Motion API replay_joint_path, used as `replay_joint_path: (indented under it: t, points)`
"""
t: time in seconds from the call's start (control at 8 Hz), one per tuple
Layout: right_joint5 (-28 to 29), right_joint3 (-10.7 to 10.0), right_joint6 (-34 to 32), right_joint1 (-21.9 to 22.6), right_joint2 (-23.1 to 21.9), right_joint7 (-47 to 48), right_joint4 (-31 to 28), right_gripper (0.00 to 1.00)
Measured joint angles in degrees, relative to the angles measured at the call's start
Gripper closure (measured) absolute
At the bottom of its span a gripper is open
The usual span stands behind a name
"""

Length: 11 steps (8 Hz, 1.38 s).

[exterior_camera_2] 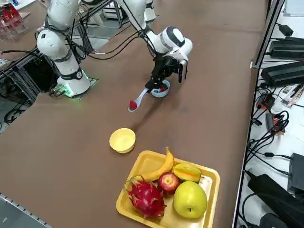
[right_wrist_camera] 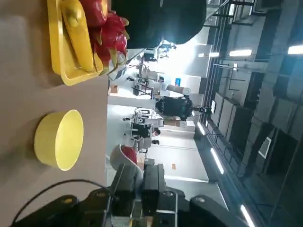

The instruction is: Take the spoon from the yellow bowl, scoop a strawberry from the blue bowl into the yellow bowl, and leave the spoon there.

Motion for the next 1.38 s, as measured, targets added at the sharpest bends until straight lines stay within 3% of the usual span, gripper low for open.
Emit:
replay_joint_path:
  t: [0.62,1.38]
  points:
    - [-2.4,0.0,7.2,-4.8,-1.0,-1.1,-6.3,0.89]
    - [-2.5,0.1,10.7,-7.2,-1.3,-16.9,-6.6,0.89]
